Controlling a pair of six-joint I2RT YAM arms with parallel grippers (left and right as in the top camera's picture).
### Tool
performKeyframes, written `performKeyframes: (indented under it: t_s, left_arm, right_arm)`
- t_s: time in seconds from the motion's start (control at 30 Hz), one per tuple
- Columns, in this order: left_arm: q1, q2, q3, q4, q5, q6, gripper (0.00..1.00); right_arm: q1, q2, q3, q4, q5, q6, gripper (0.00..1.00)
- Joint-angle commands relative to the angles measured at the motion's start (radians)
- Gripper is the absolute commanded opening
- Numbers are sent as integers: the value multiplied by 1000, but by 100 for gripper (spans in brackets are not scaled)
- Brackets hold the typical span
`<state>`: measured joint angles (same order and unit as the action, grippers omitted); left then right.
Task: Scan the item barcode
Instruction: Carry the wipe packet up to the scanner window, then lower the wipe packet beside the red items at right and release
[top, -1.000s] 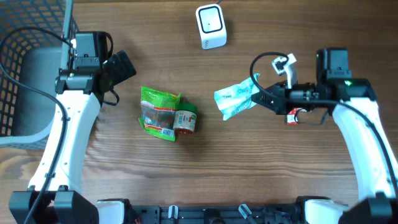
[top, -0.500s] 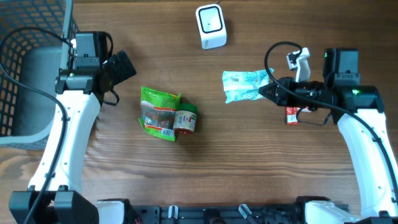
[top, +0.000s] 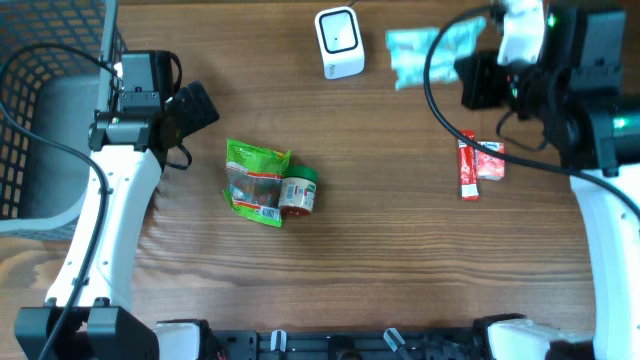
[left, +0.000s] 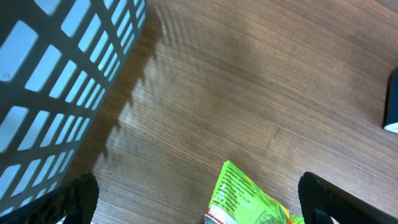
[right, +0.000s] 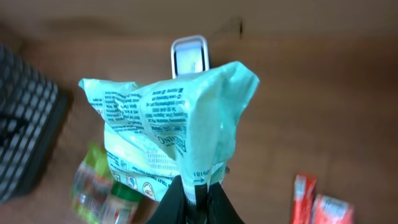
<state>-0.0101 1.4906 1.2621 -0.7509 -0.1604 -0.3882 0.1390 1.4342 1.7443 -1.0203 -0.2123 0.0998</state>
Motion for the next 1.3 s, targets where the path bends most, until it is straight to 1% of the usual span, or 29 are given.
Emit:
performKeyframes:
  t_s: [0.0, 0.07, 0.2, 0.23, 0.27, 0.37, 0.47, 0.53, 0.6, 0.7, 0.73, 0.97, 1.1, 1.2, 1.27]
  left_arm:
    - [2, 0, 5, 2, -9, -13, 100]
    - [2, 0, 5, 2, -9, -13, 100]
    - [2, 0, 5, 2, -9, -13, 100]
    - [2, 0, 5, 2, -9, -13, 100]
    - [2, 0, 5, 2, -9, -13, 100]
    - [2, 0, 5, 2, -9, -13, 100]
    - [2, 0, 5, 2, -9, -13, 100]
    - [2, 0, 5, 2, -9, -13, 100]
    - [2, 0, 5, 2, -9, -13, 100]
    - [2, 0, 5, 2, -9, -13, 100]
    - [2, 0, 5, 2, -9, -13, 100]
    - [2, 0, 5, 2, -9, -13, 100]
    - [2, 0, 5, 2, -9, -13, 100]
    - [2, 0, 5, 2, -9, -13, 100]
    - [2, 0, 5, 2, -9, -13, 100]
  right_arm:
    - [98, 167, 236, -39, 246, -48, 4]
    - [171, 264, 324, -22, 375, -106, 4]
    - [280, 407, 328, 100, 601, -208, 4]
    - [306, 464, 328, 153, 666, -227, 5]
    - [319, 502, 328, 186, 703, -243, 4]
    - [360, 658, 328, 328, 841, -350, 4]
    - [389, 796, 328, 513, 1012, -500, 4]
    - [402, 867, 328, 671, 1123, -618, 4]
    - [413, 916, 328, 805, 1178, -729, 4]
    - [427, 964, 328, 964, 1199, -890, 4]
    - [430, 967, 325, 983, 1198, -912, 5]
    - [439, 1028, 323, 945, 1199, -906, 4]
    - [450, 1032, 310, 939, 1187, -886, 4]
    - [463, 1032, 309, 849, 1180, -877, 4]
    - [474, 1032, 309, 824, 1180, -874, 4]
